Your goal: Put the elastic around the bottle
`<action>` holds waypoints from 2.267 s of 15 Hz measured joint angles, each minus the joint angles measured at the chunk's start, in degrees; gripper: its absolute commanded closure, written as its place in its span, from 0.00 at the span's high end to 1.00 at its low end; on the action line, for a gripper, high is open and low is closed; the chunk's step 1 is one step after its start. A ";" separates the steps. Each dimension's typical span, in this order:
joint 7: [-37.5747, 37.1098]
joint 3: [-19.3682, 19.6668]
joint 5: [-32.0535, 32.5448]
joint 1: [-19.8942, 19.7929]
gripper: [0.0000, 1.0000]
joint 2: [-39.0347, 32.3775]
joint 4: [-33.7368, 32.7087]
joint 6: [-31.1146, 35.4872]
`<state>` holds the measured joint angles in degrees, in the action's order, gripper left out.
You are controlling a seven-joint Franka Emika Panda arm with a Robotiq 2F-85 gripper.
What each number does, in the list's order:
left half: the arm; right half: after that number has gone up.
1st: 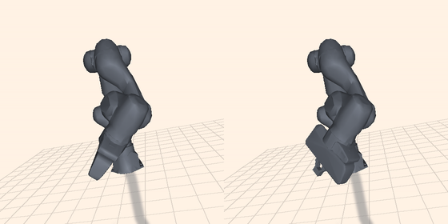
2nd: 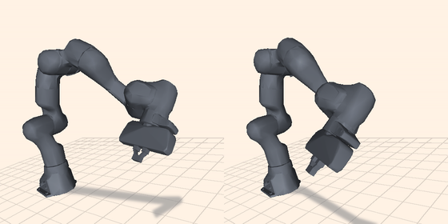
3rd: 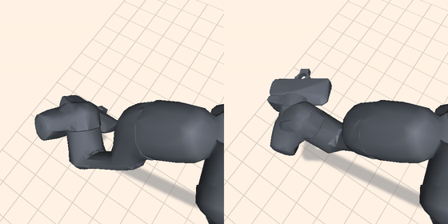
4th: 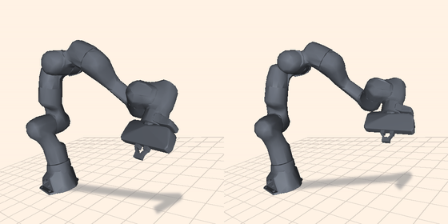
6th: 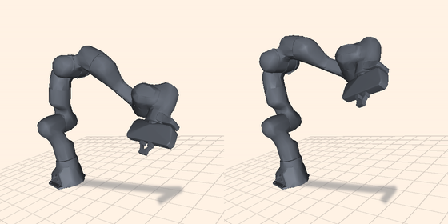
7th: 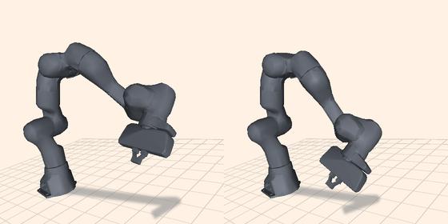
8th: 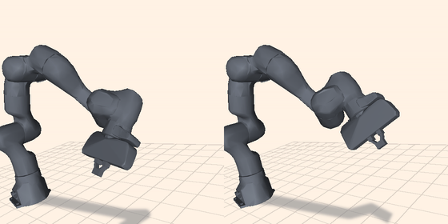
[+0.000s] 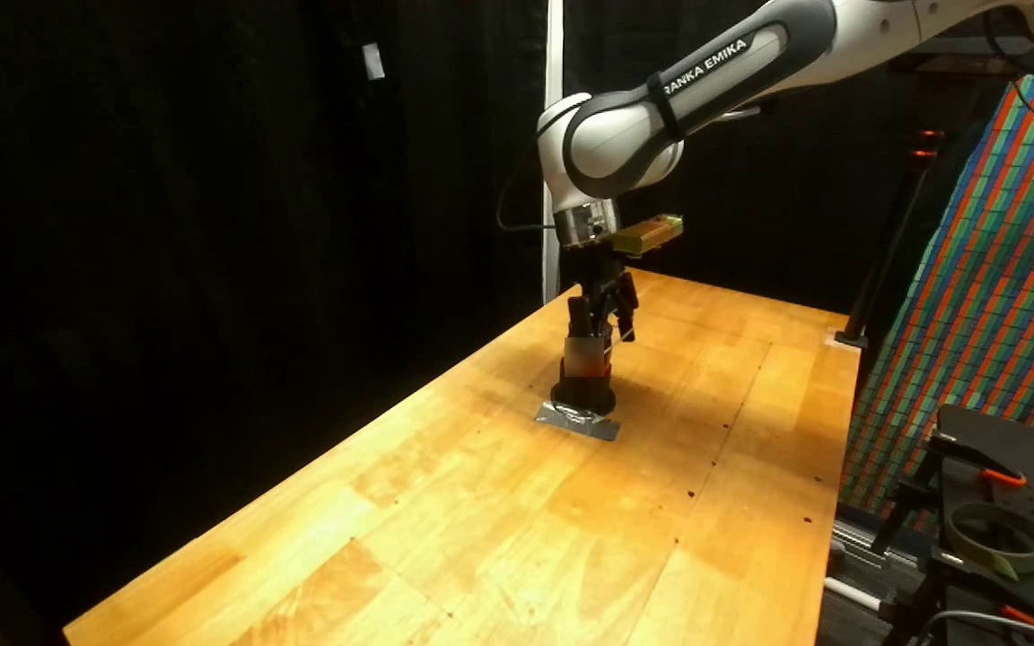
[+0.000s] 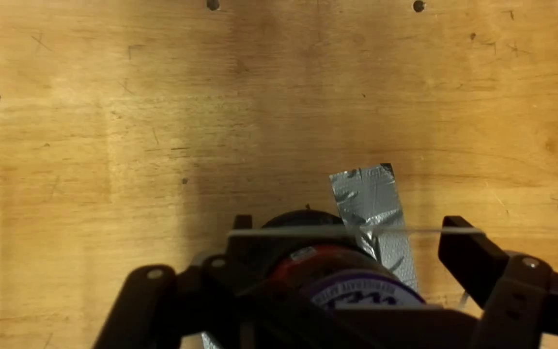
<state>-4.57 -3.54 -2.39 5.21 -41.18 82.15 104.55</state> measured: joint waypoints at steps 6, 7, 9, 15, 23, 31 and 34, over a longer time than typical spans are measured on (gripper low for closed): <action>0.33 0.01 0.04 0.00 0.42 7.17 13.57 8.98; 0.29 0.05 0.05 0.00 0.34 8.29 15.61 11.02; -0.21 0.15 0.07 0.01 0.20 10.37 19.45 15.87; -6.14 1.85 3.52 1.13 0.05 16.22 30.53 32.51; -15.70 8.83 16.04 6.37 0.06 20.15 43.06 60.40; -23.58 27.98 31.60 21.05 0.07 20.19 48.39 79.44; -23.41 30.08 32.64 23.25 0.07 20.19 49.85 82.02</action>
<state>-27.98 26.54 30.25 28.47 -20.99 132.00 186.57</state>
